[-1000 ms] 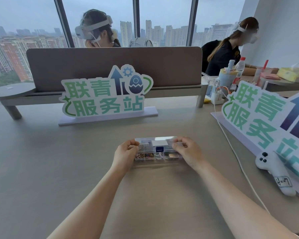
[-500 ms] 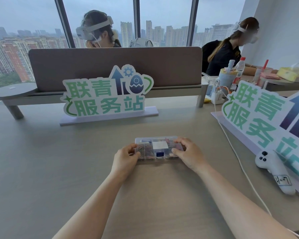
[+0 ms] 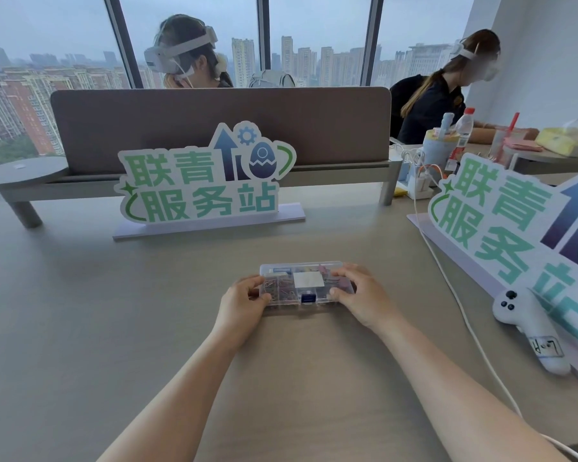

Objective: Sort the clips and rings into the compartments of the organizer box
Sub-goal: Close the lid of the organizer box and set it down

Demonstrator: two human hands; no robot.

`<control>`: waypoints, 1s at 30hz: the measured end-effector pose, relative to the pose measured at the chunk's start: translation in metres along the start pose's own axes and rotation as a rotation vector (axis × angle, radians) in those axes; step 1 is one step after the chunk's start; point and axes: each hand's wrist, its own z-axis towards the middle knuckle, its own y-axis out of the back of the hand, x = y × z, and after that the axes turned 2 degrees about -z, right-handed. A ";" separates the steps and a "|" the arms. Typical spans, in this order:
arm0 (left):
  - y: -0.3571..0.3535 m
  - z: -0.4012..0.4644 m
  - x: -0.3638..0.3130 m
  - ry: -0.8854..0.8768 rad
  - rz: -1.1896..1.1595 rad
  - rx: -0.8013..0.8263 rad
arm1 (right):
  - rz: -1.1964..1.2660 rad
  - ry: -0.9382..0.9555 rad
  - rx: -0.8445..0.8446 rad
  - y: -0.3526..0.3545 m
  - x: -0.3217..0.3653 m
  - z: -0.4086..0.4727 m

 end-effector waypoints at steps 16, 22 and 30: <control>-0.002 -0.006 0.000 -0.014 0.023 -0.008 | -0.336 -0.044 -0.047 -0.010 0.024 -0.004; -0.001 -0.008 -0.002 -0.026 0.044 -0.017 | -0.427 0.028 -0.054 -0.015 0.023 -0.011; -0.001 -0.007 -0.001 -0.041 0.067 -0.027 | -0.437 0.032 -0.045 -0.019 0.020 -0.010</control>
